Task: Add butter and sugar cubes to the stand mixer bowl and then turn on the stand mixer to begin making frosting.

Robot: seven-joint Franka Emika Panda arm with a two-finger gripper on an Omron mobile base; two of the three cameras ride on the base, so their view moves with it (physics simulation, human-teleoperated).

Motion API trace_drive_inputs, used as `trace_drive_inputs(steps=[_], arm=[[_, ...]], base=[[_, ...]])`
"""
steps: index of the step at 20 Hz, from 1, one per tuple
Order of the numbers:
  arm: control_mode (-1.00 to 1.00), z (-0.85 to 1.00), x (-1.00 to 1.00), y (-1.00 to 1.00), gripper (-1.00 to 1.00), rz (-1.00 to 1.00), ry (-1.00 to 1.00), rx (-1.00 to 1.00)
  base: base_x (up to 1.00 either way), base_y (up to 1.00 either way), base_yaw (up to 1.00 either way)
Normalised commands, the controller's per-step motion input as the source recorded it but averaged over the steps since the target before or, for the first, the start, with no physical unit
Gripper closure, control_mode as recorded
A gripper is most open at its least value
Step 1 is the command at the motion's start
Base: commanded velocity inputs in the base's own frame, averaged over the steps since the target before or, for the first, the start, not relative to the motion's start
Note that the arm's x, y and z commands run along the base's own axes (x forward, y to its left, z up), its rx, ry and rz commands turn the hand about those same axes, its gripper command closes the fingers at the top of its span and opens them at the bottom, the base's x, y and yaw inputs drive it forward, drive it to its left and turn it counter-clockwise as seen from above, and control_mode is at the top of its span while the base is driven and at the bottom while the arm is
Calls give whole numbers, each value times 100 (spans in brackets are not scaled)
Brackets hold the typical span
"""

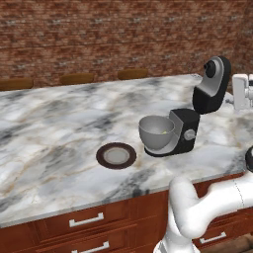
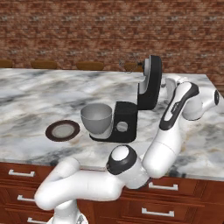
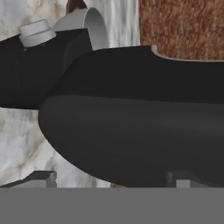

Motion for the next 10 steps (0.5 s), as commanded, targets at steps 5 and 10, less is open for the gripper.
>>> trace_drive_inputs(steps=[5,10], arm=[[-100,0,9,0,-100,12,0,0],[-100,0,-1,0,-100,15,-2,0]], base=[[0,0,0],[0,0,0]])
